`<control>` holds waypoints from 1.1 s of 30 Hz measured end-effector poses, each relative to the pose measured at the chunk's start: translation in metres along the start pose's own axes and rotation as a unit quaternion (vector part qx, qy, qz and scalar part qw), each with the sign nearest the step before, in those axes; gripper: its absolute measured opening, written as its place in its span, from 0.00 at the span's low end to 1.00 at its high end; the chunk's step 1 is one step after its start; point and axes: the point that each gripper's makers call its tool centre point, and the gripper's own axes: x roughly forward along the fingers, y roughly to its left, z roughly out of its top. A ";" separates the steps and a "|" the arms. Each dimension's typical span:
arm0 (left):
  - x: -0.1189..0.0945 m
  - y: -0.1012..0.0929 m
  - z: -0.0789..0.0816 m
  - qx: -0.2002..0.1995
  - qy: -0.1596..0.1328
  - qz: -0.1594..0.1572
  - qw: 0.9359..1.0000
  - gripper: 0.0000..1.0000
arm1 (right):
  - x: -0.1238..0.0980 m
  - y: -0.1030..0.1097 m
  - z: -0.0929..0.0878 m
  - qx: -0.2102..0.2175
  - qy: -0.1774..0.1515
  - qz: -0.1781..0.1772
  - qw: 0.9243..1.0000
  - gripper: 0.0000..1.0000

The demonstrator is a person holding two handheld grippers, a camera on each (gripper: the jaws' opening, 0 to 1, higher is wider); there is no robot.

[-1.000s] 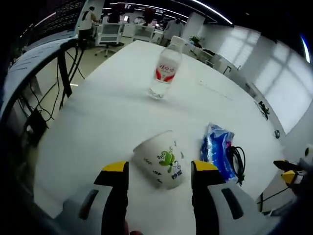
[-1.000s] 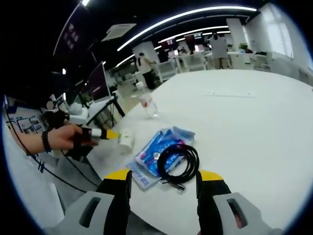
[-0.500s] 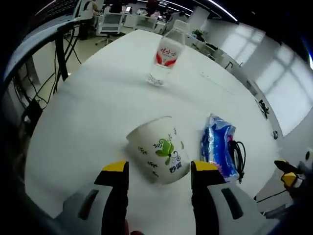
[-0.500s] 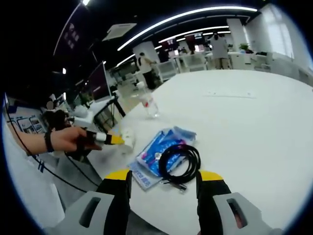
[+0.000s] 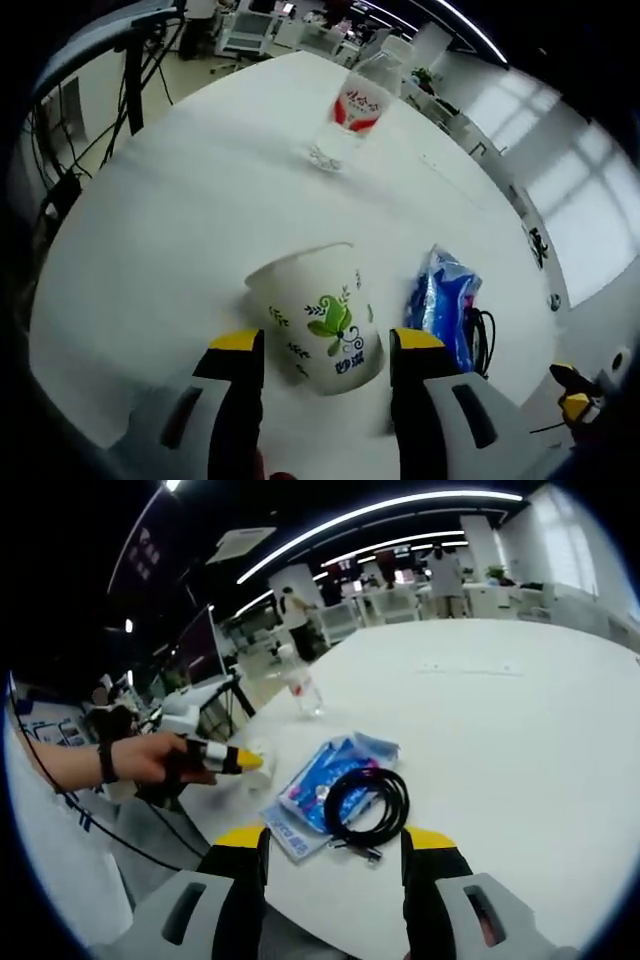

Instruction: Arrange the tabletop items into an orderly group along one side of the table until the central work area is clear of visible clutter.

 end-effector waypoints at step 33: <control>-0.008 0.012 0.003 0.032 -0.022 0.001 0.999 0.38 | 0.000 0.004 -0.005 0.003 0.000 0.004 1.000 0.53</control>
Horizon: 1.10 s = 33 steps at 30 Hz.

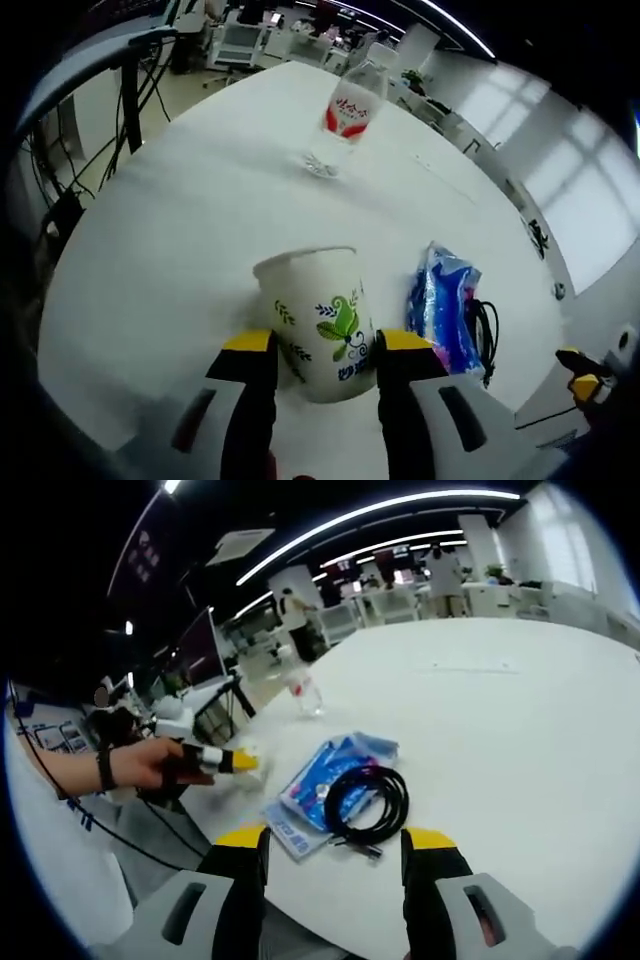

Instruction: Arrange the tabletop items into an orderly group along one side of the table until the central work area is clear of visible clutter.

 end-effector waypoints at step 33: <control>-0.051 -0.017 -0.005 0.205 -0.003 -0.033 0.978 0.37 | 0.017 0.032 -0.008 -0.013 0.020 0.026 0.999 0.53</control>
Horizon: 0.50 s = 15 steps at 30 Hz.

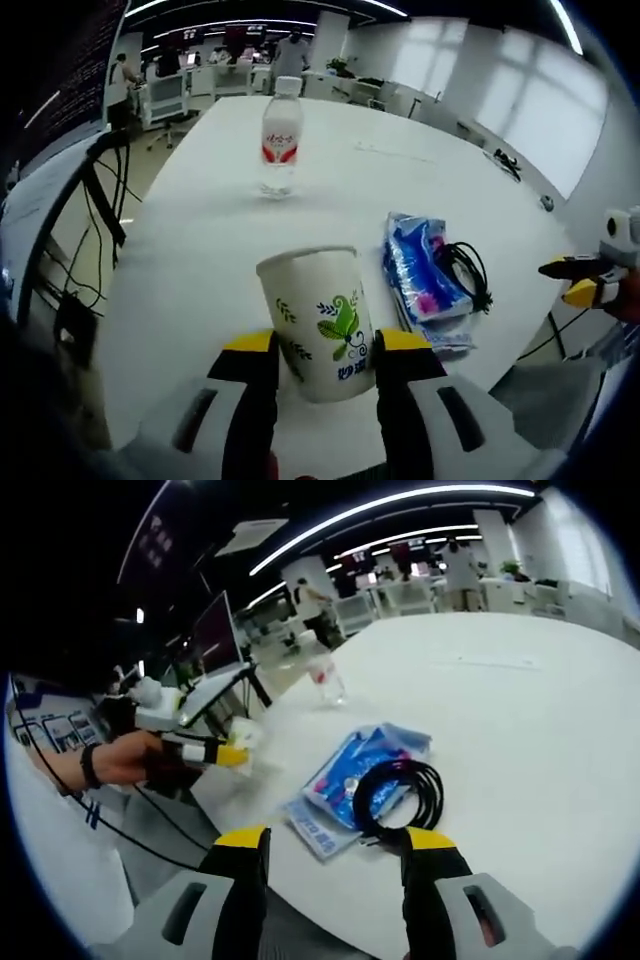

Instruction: Arrange the tabletop items into an orderly group along one side of the table until the central work area is clear of visible clutter.

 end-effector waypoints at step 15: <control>-0.010 -0.043 0.007 0.170 0.015 -0.052 0.984 0.37 | 0.017 0.013 0.013 -0.008 -0.002 0.012 1.000 0.53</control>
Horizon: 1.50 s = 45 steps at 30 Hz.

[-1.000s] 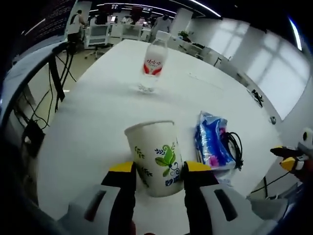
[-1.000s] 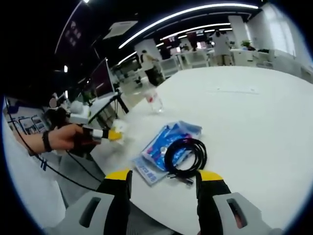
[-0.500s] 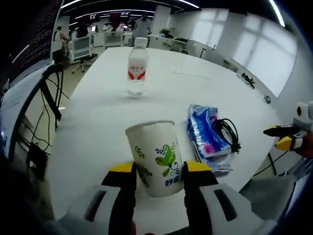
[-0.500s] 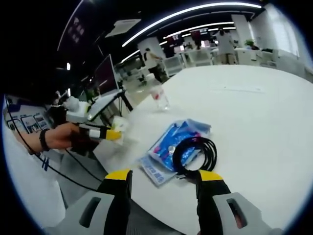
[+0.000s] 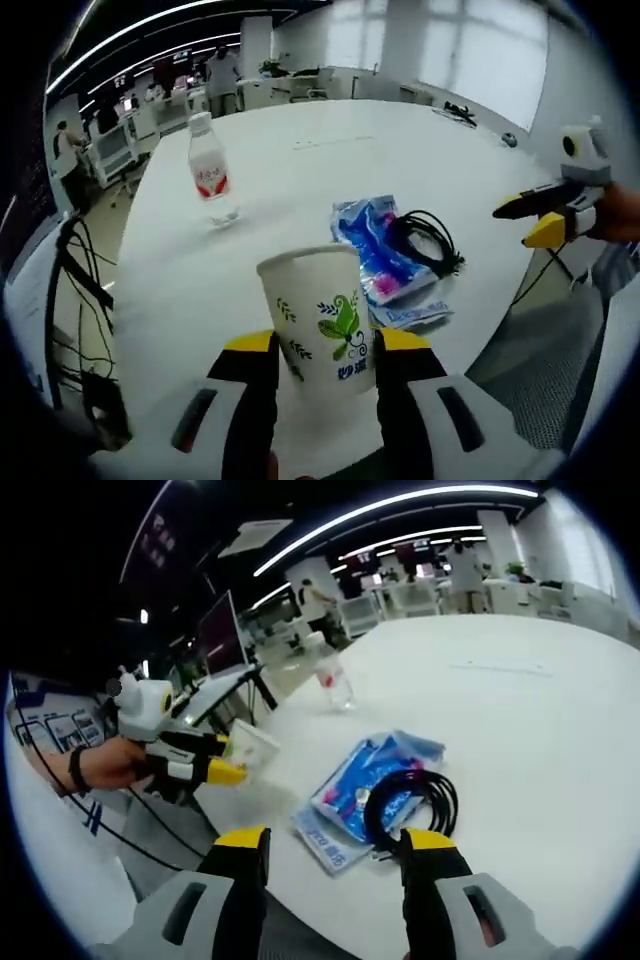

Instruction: Arrange the tabletop items into an orderly group along one side of the table until the central work area is clear of visible clutter.

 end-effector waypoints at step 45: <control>-0.018 -0.100 0.018 0.346 0.021 -0.074 0.935 0.38 | 0.033 0.095 0.006 -0.027 0.028 0.185 0.982 0.37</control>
